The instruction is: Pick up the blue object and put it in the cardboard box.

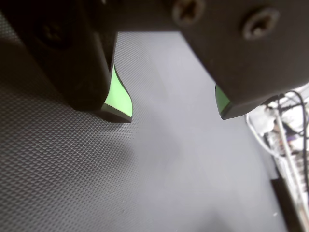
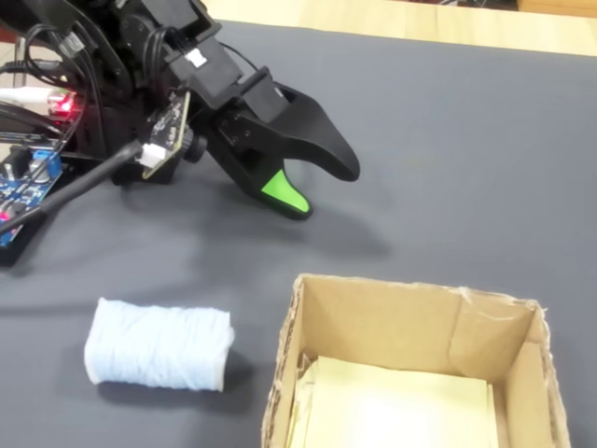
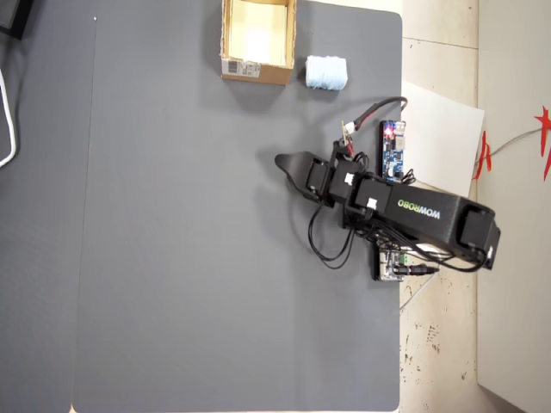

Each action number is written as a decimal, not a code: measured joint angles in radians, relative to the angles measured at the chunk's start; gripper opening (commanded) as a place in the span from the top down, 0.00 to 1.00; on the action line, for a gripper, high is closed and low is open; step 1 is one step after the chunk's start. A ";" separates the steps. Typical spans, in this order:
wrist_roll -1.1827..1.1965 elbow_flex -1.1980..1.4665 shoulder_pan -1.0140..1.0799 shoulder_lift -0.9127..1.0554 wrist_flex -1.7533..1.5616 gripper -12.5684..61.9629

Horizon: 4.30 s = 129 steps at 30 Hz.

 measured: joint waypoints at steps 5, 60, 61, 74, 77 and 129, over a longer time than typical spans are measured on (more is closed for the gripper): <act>-0.023 -0.018 0.005 0.000 0.048 0.39; -0.368 -1.077 0.686 -0.618 0.950 0.39; -0.362 -1.088 0.698 -0.634 0.950 0.39; -0.225 -1.091 0.798 -0.790 0.838 0.39; -0.196 -1.092 0.815 -0.825 0.815 0.41; -0.087 -0.778 0.495 -0.360 0.028 0.67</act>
